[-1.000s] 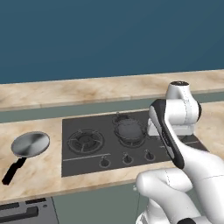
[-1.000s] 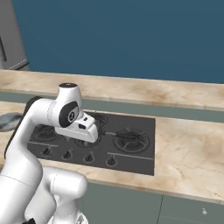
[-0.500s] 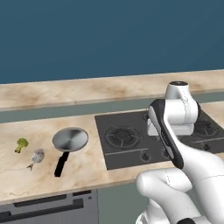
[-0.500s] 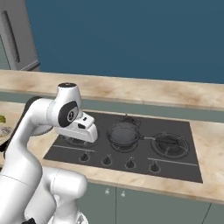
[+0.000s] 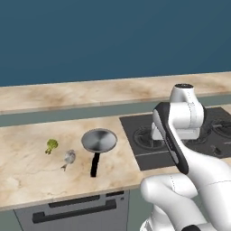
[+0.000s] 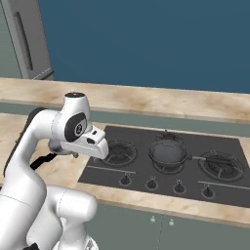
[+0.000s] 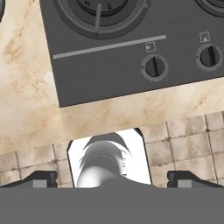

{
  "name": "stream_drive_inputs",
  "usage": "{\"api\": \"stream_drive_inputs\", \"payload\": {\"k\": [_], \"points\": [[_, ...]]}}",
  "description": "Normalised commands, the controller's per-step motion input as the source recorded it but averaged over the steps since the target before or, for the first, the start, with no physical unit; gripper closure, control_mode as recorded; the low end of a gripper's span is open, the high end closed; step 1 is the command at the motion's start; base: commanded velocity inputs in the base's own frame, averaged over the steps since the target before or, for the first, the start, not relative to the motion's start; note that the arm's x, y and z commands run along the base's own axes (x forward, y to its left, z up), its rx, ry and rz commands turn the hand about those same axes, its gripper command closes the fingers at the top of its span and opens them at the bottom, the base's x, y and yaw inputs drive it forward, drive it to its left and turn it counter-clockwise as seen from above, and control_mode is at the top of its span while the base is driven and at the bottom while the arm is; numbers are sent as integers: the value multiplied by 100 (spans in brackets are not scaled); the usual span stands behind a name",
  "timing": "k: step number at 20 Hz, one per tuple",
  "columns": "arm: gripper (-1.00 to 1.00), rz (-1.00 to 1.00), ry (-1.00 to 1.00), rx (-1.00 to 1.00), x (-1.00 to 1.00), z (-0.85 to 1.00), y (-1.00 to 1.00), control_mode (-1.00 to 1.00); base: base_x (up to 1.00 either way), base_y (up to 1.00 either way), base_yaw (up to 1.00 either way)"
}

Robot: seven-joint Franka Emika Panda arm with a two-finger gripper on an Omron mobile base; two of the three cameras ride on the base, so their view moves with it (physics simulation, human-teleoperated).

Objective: Place both pans onto different burners. Then place the broccoli and the fish on different pans.

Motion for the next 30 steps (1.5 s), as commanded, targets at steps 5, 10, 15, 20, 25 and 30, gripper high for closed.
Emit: {"api": "stream_drive_inputs", "payload": {"k": [5,10,15,20,25,30], "points": [[-100,0,0,0,0,0,0,100,0,38,0],[-100,0,0,0,0,0,0,100,1,29,0],[-100,0,0,0,0,0,0,100,8,19,0],[-100,0,0,0,0,0,0,100,15,18,0],[-100,0,0,0,0,0,0,100,22,19,0],[-100,0,0,0,0,0,0,100,33,16,0]]}}
